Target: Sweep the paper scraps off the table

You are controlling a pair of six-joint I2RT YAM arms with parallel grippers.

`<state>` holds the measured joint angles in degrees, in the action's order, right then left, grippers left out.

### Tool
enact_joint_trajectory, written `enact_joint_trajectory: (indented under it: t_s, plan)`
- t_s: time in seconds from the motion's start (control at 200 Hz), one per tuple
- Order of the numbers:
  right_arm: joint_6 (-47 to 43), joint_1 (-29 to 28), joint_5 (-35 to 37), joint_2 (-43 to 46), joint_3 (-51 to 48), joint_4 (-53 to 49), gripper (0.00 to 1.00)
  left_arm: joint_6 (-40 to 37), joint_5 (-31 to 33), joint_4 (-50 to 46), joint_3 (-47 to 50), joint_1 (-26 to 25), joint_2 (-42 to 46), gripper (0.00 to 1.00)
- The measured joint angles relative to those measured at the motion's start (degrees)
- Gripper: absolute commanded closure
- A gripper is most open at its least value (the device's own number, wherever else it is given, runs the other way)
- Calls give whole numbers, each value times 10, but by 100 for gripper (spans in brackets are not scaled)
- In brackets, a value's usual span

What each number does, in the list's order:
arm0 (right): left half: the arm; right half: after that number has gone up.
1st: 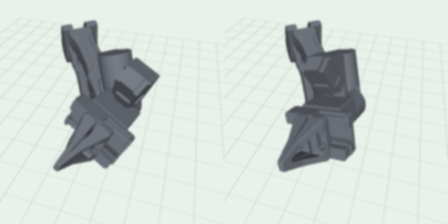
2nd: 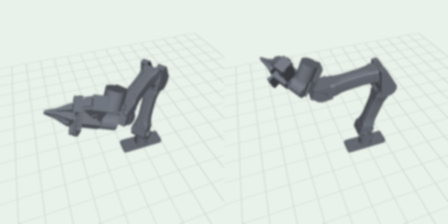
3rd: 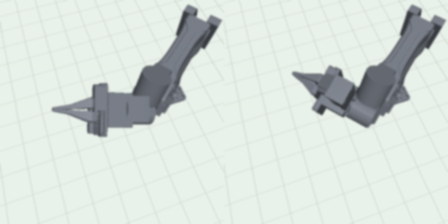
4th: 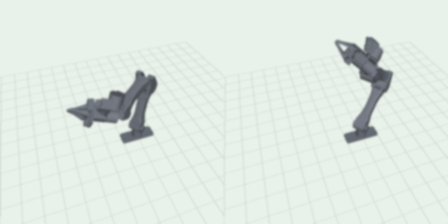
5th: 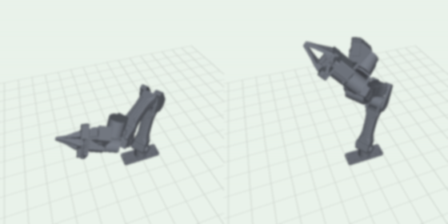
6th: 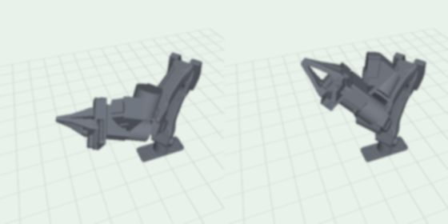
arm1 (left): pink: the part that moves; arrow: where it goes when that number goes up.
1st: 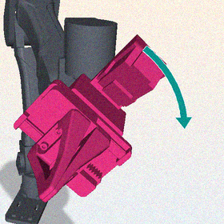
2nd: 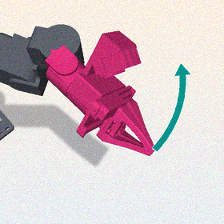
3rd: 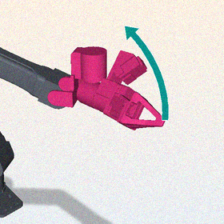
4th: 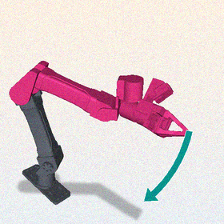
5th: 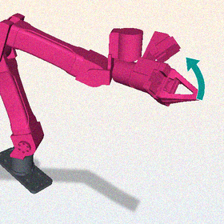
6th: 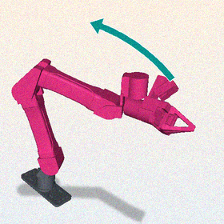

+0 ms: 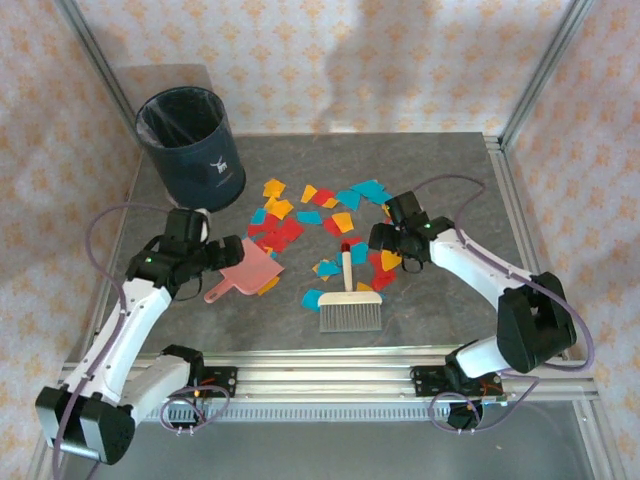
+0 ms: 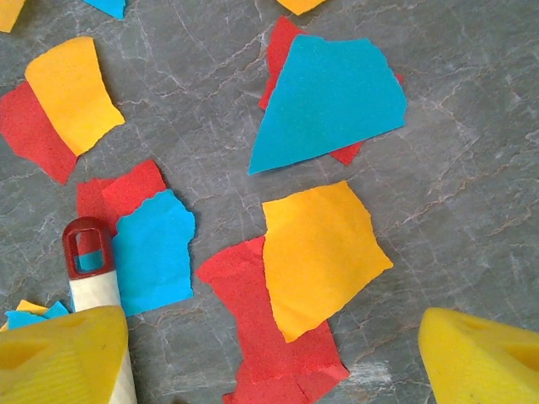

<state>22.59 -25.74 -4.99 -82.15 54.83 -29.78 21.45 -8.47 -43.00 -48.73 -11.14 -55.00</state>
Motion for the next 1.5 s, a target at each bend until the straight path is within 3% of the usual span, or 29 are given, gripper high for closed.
enact_joint_trajectory:
  t_s: [0.375,0.686,0.911,1.501]
  plan:
    - [4,0,14,20,-22,22,10,109,28,50,-18,-207,-154,19]
    - [4,0,48,28,-22,15,8,162,44,95,-140,-317,-333,36]
    - [3,0,63,41,-25,6,7,191,29,131,-217,-360,-443,53]
    - [1,7,97,74,-34,-21,5,221,1,148,-292,-381,-565,58]
